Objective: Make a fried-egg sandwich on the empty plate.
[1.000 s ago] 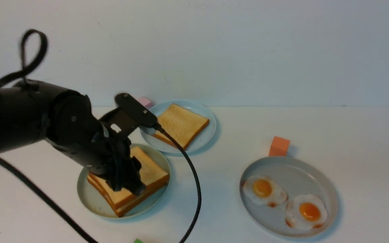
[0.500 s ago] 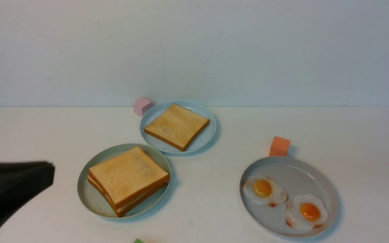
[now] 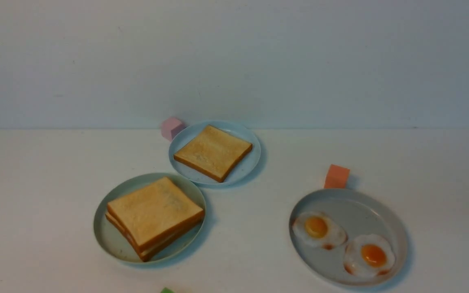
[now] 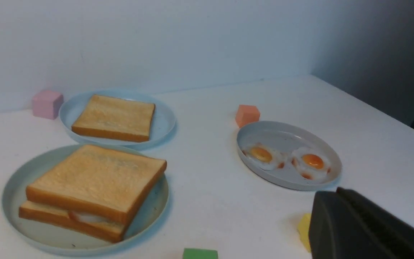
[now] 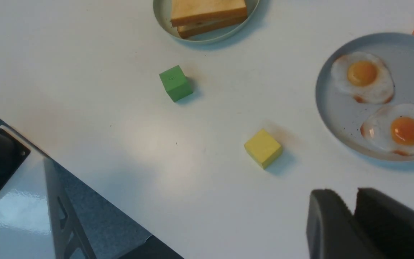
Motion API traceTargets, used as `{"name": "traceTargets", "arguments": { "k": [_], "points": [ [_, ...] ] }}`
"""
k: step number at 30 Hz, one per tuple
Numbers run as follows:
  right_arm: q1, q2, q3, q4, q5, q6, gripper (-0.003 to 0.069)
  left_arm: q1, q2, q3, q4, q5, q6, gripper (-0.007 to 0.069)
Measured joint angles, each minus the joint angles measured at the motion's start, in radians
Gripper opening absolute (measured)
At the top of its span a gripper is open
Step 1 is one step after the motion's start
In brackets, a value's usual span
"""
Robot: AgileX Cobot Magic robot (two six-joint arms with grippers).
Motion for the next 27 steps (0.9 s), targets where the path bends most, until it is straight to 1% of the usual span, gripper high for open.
{"name": "traceTargets", "arguments": {
  "k": [4,7,9,10,11,12,14,15,17,18,19,20,23,24,25,26,27],
  "points": [
    [0.0,0.0,0.0,0.0,0.001,0.0,0.0145,0.0,0.001,0.028,-0.014,0.0,-0.001,-0.0013],
    [-0.023,-0.003,0.0,0.004,0.001,0.0,0.0148,0.0,0.0,0.037,-0.016,0.001,-0.001,-0.0013],
    [-0.082,-0.011,0.0,0.018,0.002,0.0,0.0148,0.0,0.0,0.037,-0.016,0.001,-0.001,-0.0013],
    [-0.097,-0.014,0.0,0.021,0.002,0.0,0.0149,0.0,0.0,0.037,-0.016,0.001,-0.001,-0.0013],
    [-0.183,-0.031,0.001,0.037,0.002,0.0,0.0153,0.0,0.001,0.037,-0.016,0.001,-0.001,-0.0013],
    [-0.201,-0.036,0.001,0.038,0.002,0.0,0.0153,0.0,0.0,0.037,-0.016,0.001,-0.001,-0.0013],
    [-0.316,-0.076,0.001,0.039,0.002,0.0,0.0155,0.0,0.0,0.037,-0.016,0.001,-0.001,-0.0013],
    [-0.325,-0.084,0.001,0.036,0.002,0.0,0.0155,0.0,0.0,0.037,-0.016,0.001,-0.001,-0.0013],
    [-0.451,-0.145,0.001,0.022,0.003,0.0,0.0158,0.0,0.0,0.037,-0.016,0.001,-0.001,-0.0013],
    [-0.461,-0.145,0.001,0.021,0.003,0.0,0.0158,0.0,0.0,0.037,-0.016,0.001,-0.001,-0.0013],
    [-0.509,-0.169,0.001,0.009,0.004,0.0,0.0158,0.0,0.0,0.037,-0.016,0.001,-0.001,-0.0013],
    [-0.584,-0.206,0.001,0.002,0.005,0.0,0.0154,0.0,0.0,0.037,-0.017,0.001,-0.001,-0.0013],
    [-0.726,-0.284,0.027,0.008,-0.022,-0.034,0.0112,0.0,0.0,0.037,-0.017,0.001,-0.001,-0.0013],
    [-0.726,-0.289,0.027,0.008,-0.022,-0.034,0.0112,0.0,0.0,0.037,-0.017,0.001,-0.001,-0.0013],
    [-0.803,-0.33,0.096,0.031,-0.089,-0.096,0.0063,0.0,0.0,0.037,-0.017,0.001,-0.001,-0.0013],
    [-0.819,-0.345,0.115,0.041,-0.121,-0.11,0.0052,0.0,0.0,0.037,-0.017,0.001,-0.001,-0.0013],
    [-0.865,-0.376,0.172,0.064,-0.18,-0.152,0.0022,0.0,0.0,0.037,-0.017,0.001,-0.001,-0.0013]
  ]
}}
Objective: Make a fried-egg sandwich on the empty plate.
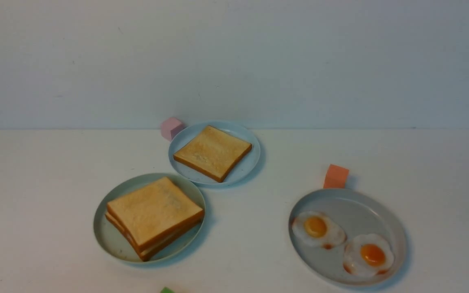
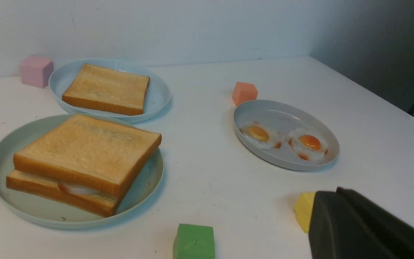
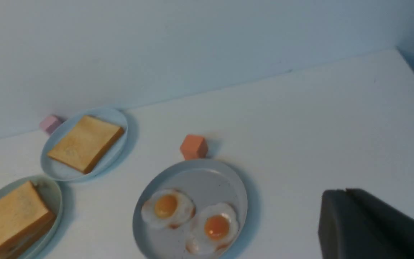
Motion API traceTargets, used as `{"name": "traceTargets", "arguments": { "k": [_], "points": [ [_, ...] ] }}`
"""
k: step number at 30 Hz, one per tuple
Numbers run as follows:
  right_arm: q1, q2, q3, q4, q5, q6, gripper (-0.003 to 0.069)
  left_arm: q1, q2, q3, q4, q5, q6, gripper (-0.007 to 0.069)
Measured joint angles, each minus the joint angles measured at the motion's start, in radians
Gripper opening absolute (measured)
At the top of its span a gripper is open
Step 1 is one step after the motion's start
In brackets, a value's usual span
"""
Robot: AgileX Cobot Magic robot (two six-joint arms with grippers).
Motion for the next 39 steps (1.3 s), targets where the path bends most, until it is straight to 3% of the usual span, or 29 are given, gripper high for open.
{"name": "traceTargets", "arguments": {
  "k": [7,14,39],
  "points": [
    [-0.154,-0.166,0.523,0.074,-0.427,-0.146,-0.0012,0.0,0.0,0.0,-0.001,0.0,0.0,-0.0006],
    [-0.171,-0.345,0.904,0.018,-0.563,-0.161,-0.0012,0.0,0.0,0.0,-0.002,0.0,0.0,-0.0002],
    [-0.114,-0.372,0.922,0.023,-0.602,-0.162,-0.0003,0.0,0.0,0.0,-0.003,0.0,0.0,0.0022]
  ]
}}
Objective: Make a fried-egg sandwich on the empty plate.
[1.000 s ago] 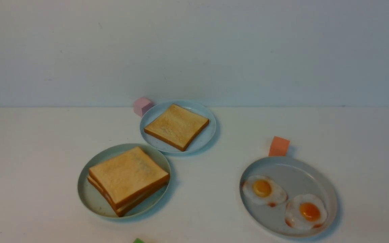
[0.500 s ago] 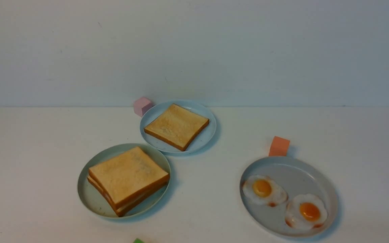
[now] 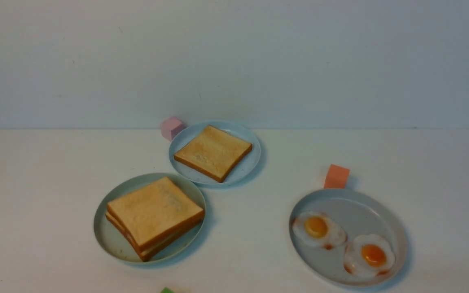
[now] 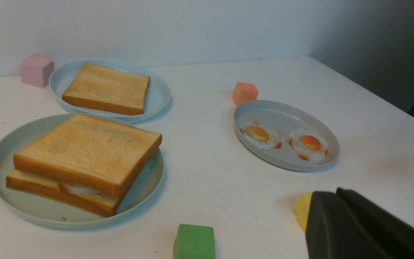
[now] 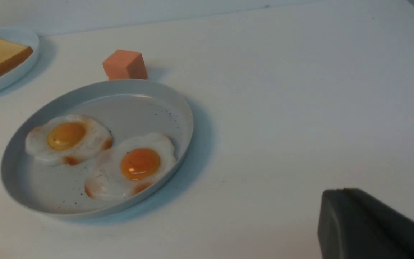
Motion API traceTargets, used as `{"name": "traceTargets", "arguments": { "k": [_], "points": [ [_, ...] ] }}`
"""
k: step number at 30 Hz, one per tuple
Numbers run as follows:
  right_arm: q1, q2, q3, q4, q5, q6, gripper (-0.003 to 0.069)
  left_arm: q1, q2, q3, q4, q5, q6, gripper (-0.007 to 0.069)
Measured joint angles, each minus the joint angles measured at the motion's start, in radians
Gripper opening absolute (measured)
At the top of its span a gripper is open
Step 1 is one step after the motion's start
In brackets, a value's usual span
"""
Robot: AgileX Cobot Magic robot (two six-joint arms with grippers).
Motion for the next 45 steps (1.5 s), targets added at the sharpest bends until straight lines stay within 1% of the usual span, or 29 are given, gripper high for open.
{"name": "traceTargets", "arguments": {
  "k": [14,15,17,18,19,20,21,22,23,25,27,28,30,32,34,36,45],
  "points": [
    [0.0,0.0,0.0,0.0,0.0,0.0,0.0007,0.0,0.0,0.0,0.004,-0.003,0.0,0.0031],
    [0.0,0.0,0.0,0.0,0.0,0.0,0.0007,0.0,0.0,0.0,0.007,-0.008,0.0,0.0031],
    [0.0,0.0,0.0,0.0,0.0,0.0,0.001,0.007,0.0,0.0,0.05,-0.063,-0.011,0.0014],
    [0.0,0.0,0.0,0.0,0.0,0.0,0.0011,0.018,0.0,0.0,0.071,-0.092,-0.025,0.0002],
    [0.0,0.0,0.0,0.0,0.0,0.0,0.0012,0.047,0.0,0.0,0.14,-0.133,-0.054,-0.0013],
    [0.0,0.0,0.0,0.0,0.0,0.0,0.0014,0.083,0.0,0.0,0.199,-0.162,-0.085,-0.0013],
    [0.0,0.0,0.0,0.0,0.0,0.0,0.0014,0.091,0.0,0.0,0.212,-0.171,-0.093,-0.0013],
    [0.0,0.0,0.0,0.0,0.0,0.0,0.0014,0.154,0.0,0.0,0.311,-0.189,-0.159,-0.0013],
    [0.0,0.0,0.0,0.0,0.0,0.0,0.0015,0.212,0.0,0.006,0.367,-0.196,-0.203,-0.0013],
    [0.0,0.0,0.0,0.0,0.0,0.0,0.0018,0.295,0.0,0.028,0.453,-0.197,-0.293,-0.0013],
    [0.001,0.0,0.001,0.0,-0.001,0.0,0.0019,0.366,-0.001,0.074,0.502,-0.195,-0.372,-0.0013],
    [0.001,0.0,0.001,0.0,-0.001,0.0,0.0019,0.376,-0.002,0.08,0.505,-0.194,-0.388,-0.0013],
    [0.001,0.0,0.001,0.0,-0.001,0.0,0.0021,0.402,-0.009,0.149,0.523,-0.164,-0.467,-0.0013],
    [0.001,0.0,0.001,0.0,-0.001,0.0,0.0022,0.405,-0.01,0.17,0.527,-0.07,-0.533,-0.0013],
    [0.001,0.0,0.001,0.0,-0.002,0.0,0.0022,0.405,-0.01,0.175,0.529,-0.034,-0.561,-0.0013],
    [0.001,0.0,0.001,0.0,-0.002,0.0,0.0022,0.405,-0.01,0.177,0.529,-0.022,-0.579,-0.0013],
    [0.001,0.0,0.001,0.0,-0.002,0.0,0.0029,0.405,-0.01,0.177,0.529,-0.021,-0.587,-0.0013]
  ]
}}
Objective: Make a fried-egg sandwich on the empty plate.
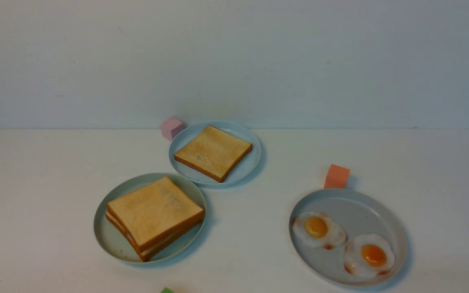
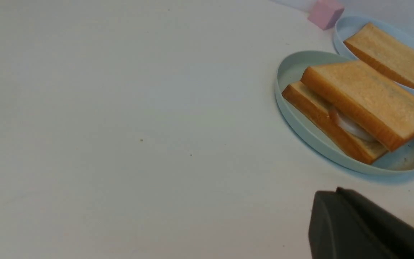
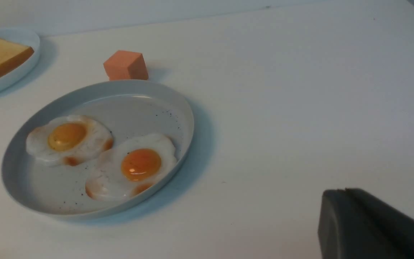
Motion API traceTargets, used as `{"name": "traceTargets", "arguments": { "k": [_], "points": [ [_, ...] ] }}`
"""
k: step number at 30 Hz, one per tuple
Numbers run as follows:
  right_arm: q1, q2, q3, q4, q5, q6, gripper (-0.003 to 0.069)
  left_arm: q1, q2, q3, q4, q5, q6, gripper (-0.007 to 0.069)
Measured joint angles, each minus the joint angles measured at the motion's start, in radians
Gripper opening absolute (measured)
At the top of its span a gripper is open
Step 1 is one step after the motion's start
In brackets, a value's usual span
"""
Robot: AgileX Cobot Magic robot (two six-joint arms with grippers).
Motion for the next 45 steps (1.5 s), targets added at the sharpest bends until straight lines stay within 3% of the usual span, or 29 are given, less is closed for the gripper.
{"name": "traceTargets", "arguments": {
  "k": [45],
  "points": [
    [0.0,0.0,0.0,0.0,0.0,0.0,0.0093,0.0,0.0,0.0,0.003,0.001,-0.001,-0.0003]
  ]
}}
